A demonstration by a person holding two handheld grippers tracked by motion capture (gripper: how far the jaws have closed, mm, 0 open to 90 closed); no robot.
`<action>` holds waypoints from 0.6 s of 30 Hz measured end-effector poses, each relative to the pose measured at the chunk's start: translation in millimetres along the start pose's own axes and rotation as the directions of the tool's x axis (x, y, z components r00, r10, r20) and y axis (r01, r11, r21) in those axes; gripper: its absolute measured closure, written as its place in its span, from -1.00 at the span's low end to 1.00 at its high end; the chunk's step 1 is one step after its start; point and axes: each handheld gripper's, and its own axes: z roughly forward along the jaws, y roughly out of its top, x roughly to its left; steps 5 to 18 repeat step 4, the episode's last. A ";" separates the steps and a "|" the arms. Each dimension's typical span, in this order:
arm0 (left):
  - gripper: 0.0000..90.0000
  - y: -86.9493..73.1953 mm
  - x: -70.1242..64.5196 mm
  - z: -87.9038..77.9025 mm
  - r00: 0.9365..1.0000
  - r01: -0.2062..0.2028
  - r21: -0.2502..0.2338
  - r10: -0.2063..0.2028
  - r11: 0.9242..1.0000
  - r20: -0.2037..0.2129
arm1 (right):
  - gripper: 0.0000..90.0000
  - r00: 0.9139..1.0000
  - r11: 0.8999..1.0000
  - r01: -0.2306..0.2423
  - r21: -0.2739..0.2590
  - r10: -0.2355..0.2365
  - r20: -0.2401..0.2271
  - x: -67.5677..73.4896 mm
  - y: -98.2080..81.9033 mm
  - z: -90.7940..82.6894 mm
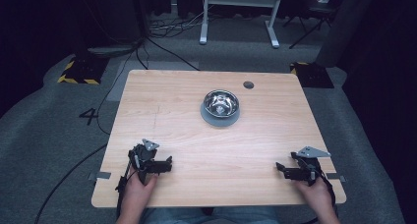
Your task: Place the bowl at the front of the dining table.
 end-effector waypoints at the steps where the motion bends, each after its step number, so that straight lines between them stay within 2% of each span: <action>1: -0.99 0.0 0.0 0.0 1.000 0.000 0.000 0.000 1.000 0.000 | -0.70 1.000 1.000 -0.006 0.004 0.006 -0.001 -0.8 0.3 0.4; 18: -0.99 0.0 0.0 0.0 1.000 0.000 0.000 0.000 1.000 0.000 | -0.73 1.000 1.000 -0.004 0.006 0.004 0.003 -0.6 0.6 1.0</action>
